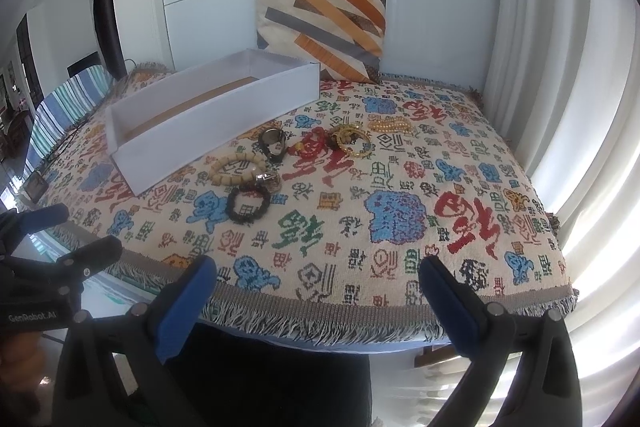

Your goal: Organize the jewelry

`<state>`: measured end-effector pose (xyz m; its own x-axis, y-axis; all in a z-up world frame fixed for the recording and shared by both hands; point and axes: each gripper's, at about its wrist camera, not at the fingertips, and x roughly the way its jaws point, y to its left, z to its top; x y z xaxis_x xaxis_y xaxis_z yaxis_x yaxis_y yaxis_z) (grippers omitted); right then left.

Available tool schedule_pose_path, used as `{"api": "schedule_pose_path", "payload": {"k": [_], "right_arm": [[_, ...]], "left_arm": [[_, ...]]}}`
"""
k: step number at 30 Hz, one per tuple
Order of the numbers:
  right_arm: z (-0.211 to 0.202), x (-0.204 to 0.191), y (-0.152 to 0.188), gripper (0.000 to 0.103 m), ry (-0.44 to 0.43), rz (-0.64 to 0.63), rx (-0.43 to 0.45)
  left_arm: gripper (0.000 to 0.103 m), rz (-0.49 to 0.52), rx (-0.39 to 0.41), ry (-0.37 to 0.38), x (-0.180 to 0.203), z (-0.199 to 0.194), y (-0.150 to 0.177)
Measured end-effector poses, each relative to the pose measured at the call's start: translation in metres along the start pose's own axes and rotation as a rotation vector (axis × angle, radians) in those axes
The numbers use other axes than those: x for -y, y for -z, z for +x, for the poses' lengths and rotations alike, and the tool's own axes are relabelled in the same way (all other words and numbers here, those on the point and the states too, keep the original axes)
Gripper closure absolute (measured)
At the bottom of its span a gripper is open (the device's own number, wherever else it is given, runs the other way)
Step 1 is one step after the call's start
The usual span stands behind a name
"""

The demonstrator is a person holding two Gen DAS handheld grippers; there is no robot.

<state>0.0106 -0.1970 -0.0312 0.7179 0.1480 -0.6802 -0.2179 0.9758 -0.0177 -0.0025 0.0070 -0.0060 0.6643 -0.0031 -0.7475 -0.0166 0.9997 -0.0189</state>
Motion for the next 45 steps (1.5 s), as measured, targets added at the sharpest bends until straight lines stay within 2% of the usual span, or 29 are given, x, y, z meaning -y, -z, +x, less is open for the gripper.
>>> {"api": "schedule_pose_path", "payload": {"k": [45], "right_arm": [[0.0013, 0.0007, 0.0019, 0.000, 0.000, 0.000, -0.002]], "left_arm": [[0.001, -0.005, -0.001, -0.005, -0.0035, -0.0027, 0.0007]]}}
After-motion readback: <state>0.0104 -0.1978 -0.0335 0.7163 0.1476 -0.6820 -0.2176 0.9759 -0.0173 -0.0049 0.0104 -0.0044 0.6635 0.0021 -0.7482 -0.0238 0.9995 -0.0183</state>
